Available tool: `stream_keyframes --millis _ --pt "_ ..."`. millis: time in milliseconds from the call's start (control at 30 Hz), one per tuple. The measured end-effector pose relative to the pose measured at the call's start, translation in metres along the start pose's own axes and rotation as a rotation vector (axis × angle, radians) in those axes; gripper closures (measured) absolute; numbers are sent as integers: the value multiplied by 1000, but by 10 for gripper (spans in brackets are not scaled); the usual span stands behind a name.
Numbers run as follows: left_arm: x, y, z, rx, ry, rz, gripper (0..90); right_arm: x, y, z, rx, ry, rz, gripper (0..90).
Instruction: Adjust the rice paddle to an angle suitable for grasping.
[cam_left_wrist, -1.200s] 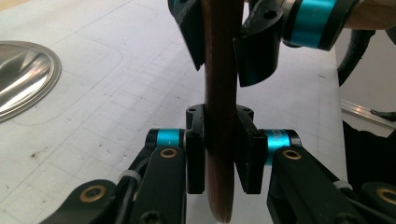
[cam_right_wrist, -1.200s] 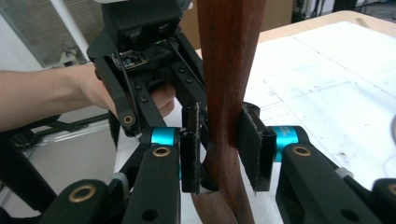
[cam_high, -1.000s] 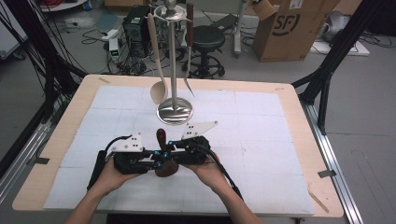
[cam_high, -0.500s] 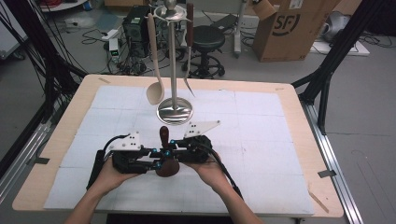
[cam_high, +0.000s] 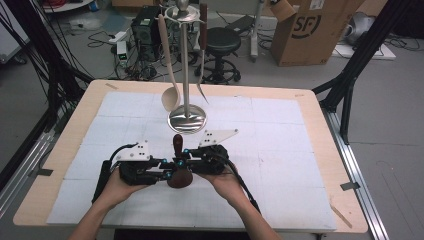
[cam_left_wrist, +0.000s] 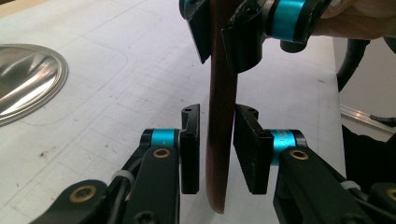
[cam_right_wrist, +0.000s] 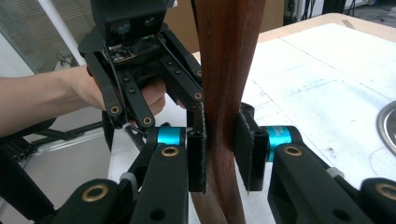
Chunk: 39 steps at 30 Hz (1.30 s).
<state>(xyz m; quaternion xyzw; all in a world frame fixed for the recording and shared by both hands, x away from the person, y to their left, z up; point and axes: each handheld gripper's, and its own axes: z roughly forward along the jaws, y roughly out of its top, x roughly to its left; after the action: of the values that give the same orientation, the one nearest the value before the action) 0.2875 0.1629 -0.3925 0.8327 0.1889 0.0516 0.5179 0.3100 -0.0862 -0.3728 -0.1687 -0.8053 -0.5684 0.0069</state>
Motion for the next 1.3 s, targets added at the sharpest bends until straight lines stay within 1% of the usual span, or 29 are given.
stream_keyframes --millis 200,367,433,500,600,767,867,900,933,1067,1167,1300 --pt "1 -1 1 5 5 -1 720 0 -2 -1 -7 -10 2 761" --pt "1 0 -1 -1 9 -2 715 -1 -2 -1 -10 -9 3 763" --pt "2 0 -2 -7 10 -11 689 -1 -1 -2 -11 -9 2 763" --pt "2 0 -3 -14 11 -14 650 -1 -1 -2 -1 -15 -12 763" --pt "4 0 -5 -22 14 -22 613 -2 -1 -4 -3 -14 -6 763" --pt "7 0 -9 -32 25 -33 561 -7 0 -9 -16 -29 4 763" --pt "9 0 -11 -37 45 -49 509 -9 1 -11 -20 -31 8 764" --pt "10 0 -12 -34 62 -47 473 -10 1 -12 -22 -33 7 763" --pt "11 0 -13 -36 75 -56 441 -10 1 -13 -19 -32 12 763" --pt "16 -1 -16 -49 100 -75 372 -13 4 -16 -23 -35 14 763" --pt "19 -2 -19 -48 113 -82 344 -17 6 -19 -23 -42 22 764" --pt "22 -3 -21 -49 131 -91 320 -21 9 -23 -38 -56 26 764"
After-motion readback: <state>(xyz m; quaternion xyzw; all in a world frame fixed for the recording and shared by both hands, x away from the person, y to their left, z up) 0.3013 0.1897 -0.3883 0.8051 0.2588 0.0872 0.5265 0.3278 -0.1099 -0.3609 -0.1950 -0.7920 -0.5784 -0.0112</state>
